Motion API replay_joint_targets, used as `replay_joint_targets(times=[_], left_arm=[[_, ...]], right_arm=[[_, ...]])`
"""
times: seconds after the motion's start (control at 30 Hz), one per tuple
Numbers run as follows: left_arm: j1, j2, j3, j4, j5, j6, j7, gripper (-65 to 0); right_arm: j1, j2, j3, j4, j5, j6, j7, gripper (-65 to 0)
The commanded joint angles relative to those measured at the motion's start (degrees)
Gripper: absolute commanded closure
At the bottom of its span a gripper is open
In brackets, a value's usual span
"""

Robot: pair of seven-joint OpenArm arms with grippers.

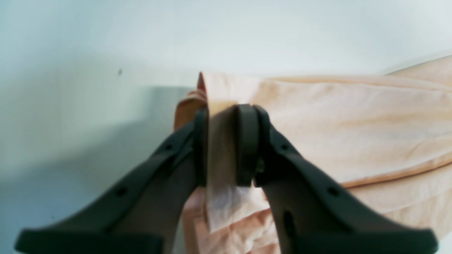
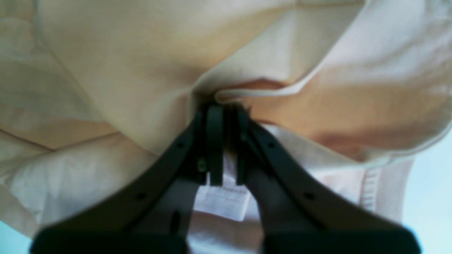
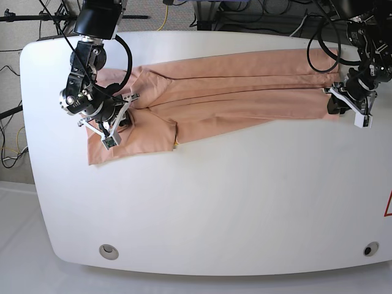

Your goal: Fold the T-shirt properly

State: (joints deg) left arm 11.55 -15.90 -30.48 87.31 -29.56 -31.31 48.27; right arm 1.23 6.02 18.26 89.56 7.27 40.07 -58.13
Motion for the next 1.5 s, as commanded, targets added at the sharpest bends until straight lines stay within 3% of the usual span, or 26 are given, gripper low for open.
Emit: replay_joint_targets(times=[0.0, 0.23, 0.83, 0.97, 1.23, 1.47], left_arm=[[-0.7, -0.8, -0.1, 1.9, -0.9, -0.2, -0.6, -6.0], [-0.5, -0.8, -2.4, 4.6, -0.6, -1.3, -0.5, -0.3], [-1.0, 0.2, -7.4, 9.4, 0.0, -3.1, 2.8, -3.0], [-0.9, -0.4, -8.2, 8.2, 0.6, -3.2, 4.2, -6.0], [-0.1, -1.0, -7.1, 6.6, 2.4, -2.6, 2.4, -6.5], [1.4, -1.8, -6.0, 5.0, 4.6, -2.8, -3.7, -5.3]], right_arm=[[0.7, 0.3, 0.0, 0.8, -0.7, -0.1, -0.7, -3.8], [0.8, 0.1, 0.1, 1.3, -0.6, -0.1, -0.8, -3.9], [0.6, 0.3, 0.1, 1.8, -0.4, -0.1, -1.1, -3.5], [0.3, 0.3, 0.1, 1.7, -0.3, -0.1, -1.0, -3.7], [0.2, 0.3, 0.1, 1.6, -0.3, -0.1, -1.1, -3.6], [0.4, 0.3, 0.2, 1.7, -0.2, -0.1, -1.0, -3.8]])
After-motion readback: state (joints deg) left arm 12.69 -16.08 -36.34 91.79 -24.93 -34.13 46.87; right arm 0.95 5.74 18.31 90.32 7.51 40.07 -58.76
